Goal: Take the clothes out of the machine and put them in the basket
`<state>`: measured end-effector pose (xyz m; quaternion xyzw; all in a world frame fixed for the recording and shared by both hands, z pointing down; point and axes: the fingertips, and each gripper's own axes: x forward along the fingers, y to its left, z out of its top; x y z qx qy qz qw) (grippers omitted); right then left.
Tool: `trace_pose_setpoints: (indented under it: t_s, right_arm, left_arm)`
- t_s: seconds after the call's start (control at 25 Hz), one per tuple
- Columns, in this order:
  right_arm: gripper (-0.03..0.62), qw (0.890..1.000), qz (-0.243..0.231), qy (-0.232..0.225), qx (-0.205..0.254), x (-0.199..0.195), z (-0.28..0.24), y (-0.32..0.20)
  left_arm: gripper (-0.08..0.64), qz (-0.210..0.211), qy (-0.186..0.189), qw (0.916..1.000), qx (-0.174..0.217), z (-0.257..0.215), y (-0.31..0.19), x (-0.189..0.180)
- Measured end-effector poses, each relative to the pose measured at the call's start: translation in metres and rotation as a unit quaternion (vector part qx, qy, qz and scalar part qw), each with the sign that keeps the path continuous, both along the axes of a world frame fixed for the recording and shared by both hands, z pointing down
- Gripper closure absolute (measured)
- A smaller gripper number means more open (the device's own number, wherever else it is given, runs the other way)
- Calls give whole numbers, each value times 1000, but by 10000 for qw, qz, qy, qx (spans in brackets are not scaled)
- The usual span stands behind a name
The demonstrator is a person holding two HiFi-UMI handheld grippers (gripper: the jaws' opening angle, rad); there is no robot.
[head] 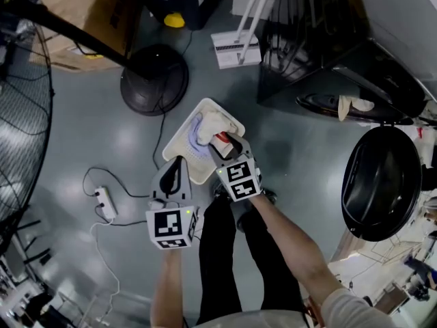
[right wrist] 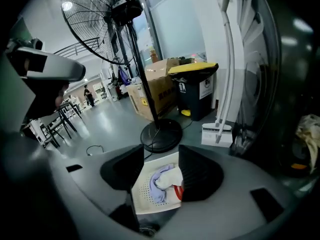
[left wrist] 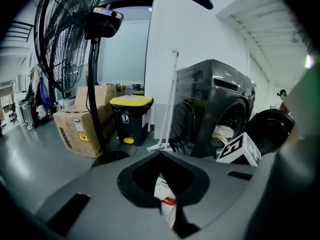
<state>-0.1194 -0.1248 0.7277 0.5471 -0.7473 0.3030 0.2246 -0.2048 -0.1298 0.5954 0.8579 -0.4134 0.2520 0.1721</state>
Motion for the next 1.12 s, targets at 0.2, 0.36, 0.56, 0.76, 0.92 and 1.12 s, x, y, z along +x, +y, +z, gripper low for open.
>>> trace_pose_setpoints:
  t_s: [0.2, 0.36, 0.56, 0.76, 0.92, 1.12]
  right_arm:
    - [554, 9989, 451, 77, 84, 35, -13, 10]
    - [566, 9978, 647, 31, 131, 63, -23, 24]
    - [566, 9939, 1066, 103, 243, 112, -39, 48]
    - [566, 9850, 1646, 255, 450, 172, -62, 79]
    - [566, 9744, 2136, 414, 572, 225, -76, 110]
    - [566, 9555, 2841, 540, 574, 288, -79, 150]
  left_arm:
    - [541, 274, 1, 9996, -49, 0, 9, 28]
    - [541, 500, 80, 9987, -14, -2, 13, 57]
    - [541, 919, 136, 9957, -8, -4, 28, 102]
    - [541, 1392, 183, 9901, -67, -4, 48, 158]
    - [541, 1860, 255, 9822, -74, -4, 68, 210]
    - [541, 2458, 293, 9689, -78, -3, 90, 270]
